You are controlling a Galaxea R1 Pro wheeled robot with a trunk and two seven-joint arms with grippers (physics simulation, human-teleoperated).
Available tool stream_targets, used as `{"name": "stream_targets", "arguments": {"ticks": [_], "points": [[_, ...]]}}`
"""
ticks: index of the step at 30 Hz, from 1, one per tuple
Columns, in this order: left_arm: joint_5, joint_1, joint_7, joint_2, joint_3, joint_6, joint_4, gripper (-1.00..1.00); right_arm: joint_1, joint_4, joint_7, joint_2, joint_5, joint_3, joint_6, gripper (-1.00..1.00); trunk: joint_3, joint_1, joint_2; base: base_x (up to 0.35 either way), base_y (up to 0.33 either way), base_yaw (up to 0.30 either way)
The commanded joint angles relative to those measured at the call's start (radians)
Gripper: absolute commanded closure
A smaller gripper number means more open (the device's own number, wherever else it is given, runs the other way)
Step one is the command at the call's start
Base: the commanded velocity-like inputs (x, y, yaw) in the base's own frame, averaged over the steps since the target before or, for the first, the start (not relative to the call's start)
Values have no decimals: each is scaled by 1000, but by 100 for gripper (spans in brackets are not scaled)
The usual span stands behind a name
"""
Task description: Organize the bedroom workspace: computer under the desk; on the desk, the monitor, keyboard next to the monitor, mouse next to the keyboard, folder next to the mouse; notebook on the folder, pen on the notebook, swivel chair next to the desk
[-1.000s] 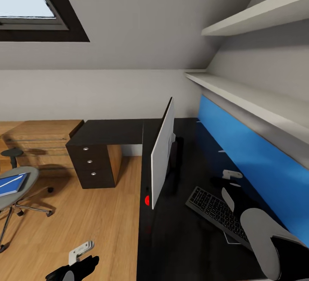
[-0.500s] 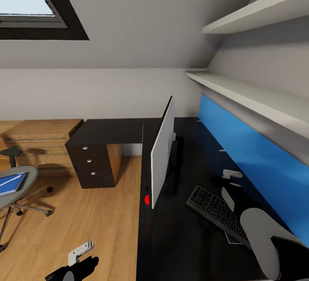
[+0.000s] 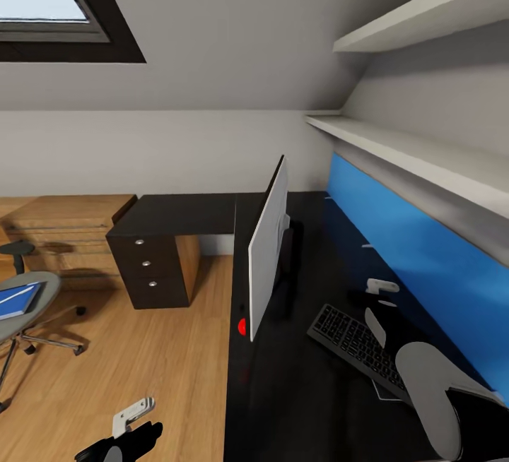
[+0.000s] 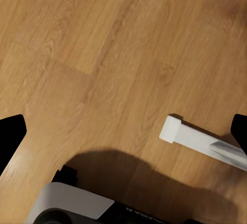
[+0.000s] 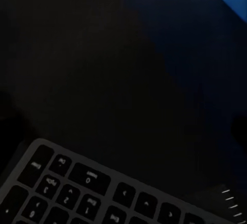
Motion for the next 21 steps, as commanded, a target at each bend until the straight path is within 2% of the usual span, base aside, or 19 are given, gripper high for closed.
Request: {"name": "stream_targets", "arguments": {"ticks": [1,21], "points": [[11,-1,8,0,-1,4,-1,-100,-1,-2,-1,1,4,-4,6,-100,-5,4,-8,0,0,0],[11,-1,9,1,1,4,0,-100,-1,-2,0,-1,4,-3,5,-100,-67,81,-148,0,0,0]]}}
